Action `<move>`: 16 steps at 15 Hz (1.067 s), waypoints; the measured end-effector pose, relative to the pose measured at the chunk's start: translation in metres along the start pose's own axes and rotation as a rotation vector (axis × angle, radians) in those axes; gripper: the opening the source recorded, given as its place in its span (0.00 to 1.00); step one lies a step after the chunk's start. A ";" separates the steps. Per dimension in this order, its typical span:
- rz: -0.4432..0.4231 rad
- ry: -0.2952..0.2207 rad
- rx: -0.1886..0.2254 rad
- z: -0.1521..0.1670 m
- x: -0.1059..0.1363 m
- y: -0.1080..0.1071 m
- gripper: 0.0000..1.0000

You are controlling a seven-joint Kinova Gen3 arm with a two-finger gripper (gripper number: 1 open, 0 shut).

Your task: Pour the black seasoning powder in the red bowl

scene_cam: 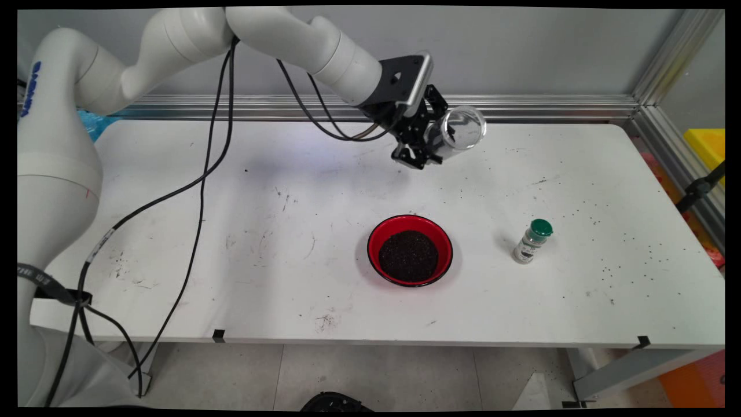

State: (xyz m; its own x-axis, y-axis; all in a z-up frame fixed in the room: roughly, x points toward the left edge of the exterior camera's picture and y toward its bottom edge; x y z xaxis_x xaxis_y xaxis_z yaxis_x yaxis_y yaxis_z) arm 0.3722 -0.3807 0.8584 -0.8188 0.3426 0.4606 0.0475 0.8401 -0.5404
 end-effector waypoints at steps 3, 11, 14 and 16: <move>0.115 -0.023 -0.001 -0.003 -0.003 0.004 0.00; 0.435 -0.065 -0.004 -0.005 -0.006 0.012 0.00; 0.572 -0.075 -0.003 -0.003 -0.004 0.014 0.00; 0.660 -0.082 0.003 -0.001 -0.002 0.014 0.00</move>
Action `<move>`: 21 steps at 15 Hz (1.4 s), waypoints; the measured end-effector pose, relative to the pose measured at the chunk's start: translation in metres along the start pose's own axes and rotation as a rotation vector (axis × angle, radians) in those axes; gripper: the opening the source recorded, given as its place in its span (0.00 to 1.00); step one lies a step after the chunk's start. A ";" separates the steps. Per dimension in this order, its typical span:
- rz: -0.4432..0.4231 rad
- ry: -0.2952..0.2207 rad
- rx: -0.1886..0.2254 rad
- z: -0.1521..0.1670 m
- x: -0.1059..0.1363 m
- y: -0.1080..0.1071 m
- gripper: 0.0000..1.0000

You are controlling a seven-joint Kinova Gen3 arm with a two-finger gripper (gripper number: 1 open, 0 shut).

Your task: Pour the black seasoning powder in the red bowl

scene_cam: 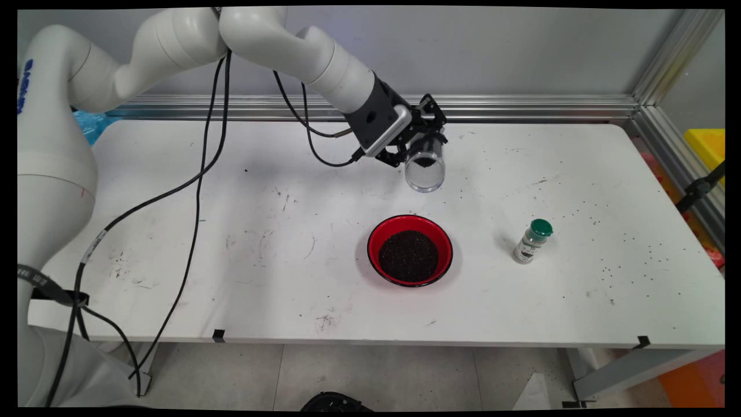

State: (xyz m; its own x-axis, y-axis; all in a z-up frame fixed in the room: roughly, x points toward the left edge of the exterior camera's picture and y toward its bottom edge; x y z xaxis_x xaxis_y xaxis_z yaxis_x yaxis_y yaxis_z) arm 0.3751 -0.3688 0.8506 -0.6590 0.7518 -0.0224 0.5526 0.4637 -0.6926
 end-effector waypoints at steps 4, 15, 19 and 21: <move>0.140 -0.019 0.014 0.004 0.006 -0.002 0.00; 0.436 -0.072 0.050 0.013 0.029 -0.006 0.00; 0.530 -0.105 0.062 0.014 0.035 -0.007 0.00; 0.559 -0.116 0.066 0.015 0.038 -0.008 0.00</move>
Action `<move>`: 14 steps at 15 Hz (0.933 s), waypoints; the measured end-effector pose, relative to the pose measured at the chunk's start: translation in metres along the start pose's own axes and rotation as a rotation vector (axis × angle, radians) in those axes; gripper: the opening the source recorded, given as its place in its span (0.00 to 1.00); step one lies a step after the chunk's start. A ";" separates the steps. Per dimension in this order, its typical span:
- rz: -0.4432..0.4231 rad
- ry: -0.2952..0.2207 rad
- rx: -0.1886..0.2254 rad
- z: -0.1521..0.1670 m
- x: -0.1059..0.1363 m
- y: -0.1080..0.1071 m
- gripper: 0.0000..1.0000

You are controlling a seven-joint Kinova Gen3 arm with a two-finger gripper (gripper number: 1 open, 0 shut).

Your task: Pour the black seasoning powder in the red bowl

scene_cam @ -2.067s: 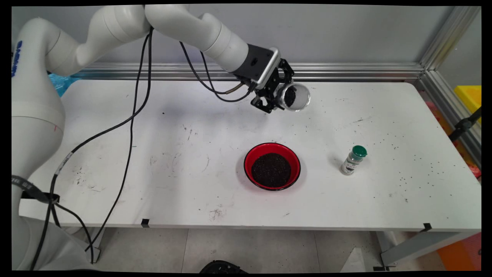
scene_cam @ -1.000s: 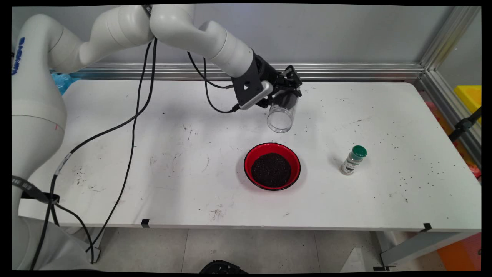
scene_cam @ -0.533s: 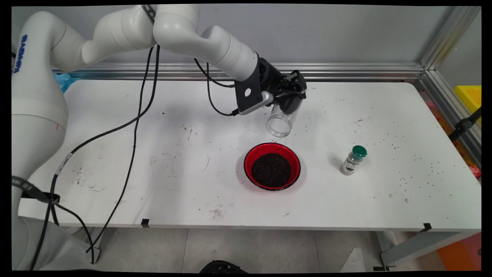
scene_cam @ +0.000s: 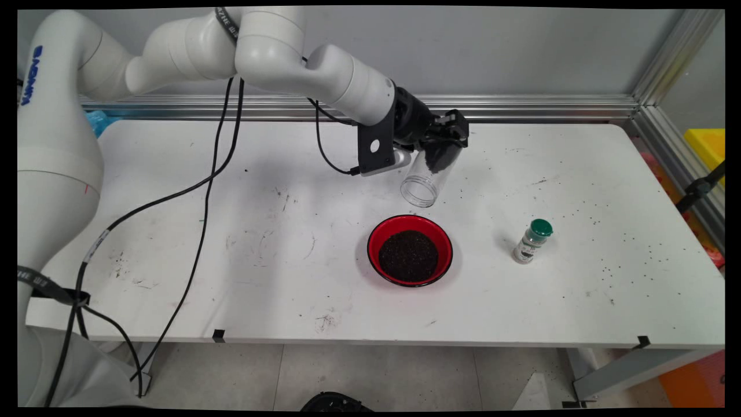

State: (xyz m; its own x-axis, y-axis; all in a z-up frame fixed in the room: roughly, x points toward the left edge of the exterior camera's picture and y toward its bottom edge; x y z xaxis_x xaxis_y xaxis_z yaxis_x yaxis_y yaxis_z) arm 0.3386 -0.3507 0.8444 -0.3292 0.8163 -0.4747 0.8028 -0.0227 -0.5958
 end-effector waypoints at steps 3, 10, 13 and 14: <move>0.052 -0.018 0.007 -0.001 0.006 -0.004 0.00; 0.152 -0.057 0.022 -0.007 0.024 -0.014 0.00; 0.183 -0.074 0.023 -0.009 0.031 -0.017 0.00; 0.193 -0.081 0.024 -0.010 0.032 -0.017 0.00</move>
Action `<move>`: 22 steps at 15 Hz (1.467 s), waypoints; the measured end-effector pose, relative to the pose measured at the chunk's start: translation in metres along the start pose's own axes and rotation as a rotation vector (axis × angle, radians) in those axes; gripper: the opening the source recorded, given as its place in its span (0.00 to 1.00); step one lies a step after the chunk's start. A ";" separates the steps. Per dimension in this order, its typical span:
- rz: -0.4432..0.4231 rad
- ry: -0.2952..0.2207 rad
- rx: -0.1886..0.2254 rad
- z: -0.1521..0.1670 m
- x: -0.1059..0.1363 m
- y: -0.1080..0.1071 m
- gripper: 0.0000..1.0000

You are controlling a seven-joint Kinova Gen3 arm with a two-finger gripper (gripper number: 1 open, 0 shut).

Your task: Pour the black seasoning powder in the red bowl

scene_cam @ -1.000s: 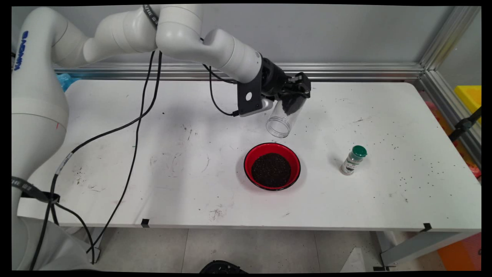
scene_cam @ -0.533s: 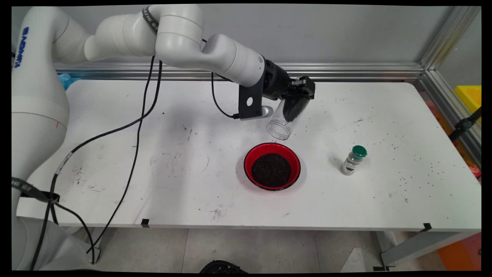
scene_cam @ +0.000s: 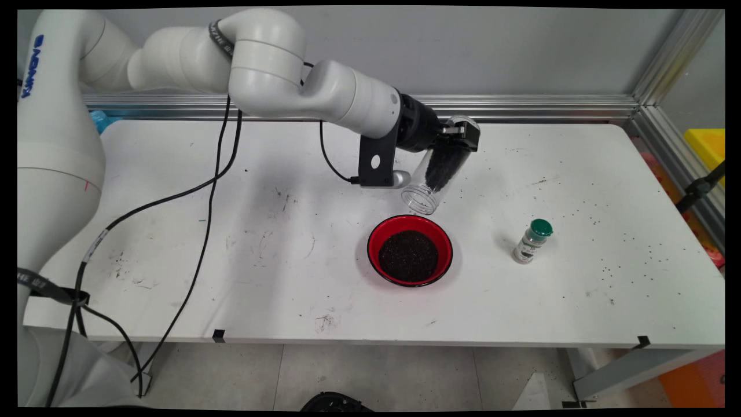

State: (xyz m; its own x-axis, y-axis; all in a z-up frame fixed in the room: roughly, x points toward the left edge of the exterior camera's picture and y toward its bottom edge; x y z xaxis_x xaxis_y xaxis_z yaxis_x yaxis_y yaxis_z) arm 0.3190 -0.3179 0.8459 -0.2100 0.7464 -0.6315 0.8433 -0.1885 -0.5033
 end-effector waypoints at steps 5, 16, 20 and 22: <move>0.055 -0.037 -0.009 -0.005 0.006 -0.003 0.00; 0.129 -0.113 -0.018 -0.017 0.012 -0.007 0.00; 0.140 -0.125 -0.015 -0.019 0.014 -0.009 0.00; 0.147 -0.131 -0.012 -0.021 0.015 -0.010 0.00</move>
State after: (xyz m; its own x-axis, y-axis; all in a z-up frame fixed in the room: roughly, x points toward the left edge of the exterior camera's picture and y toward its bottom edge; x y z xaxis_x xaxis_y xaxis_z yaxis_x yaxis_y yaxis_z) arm 0.3174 -0.2914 0.8533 -0.1461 0.6220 -0.7692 0.8753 -0.2811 -0.3935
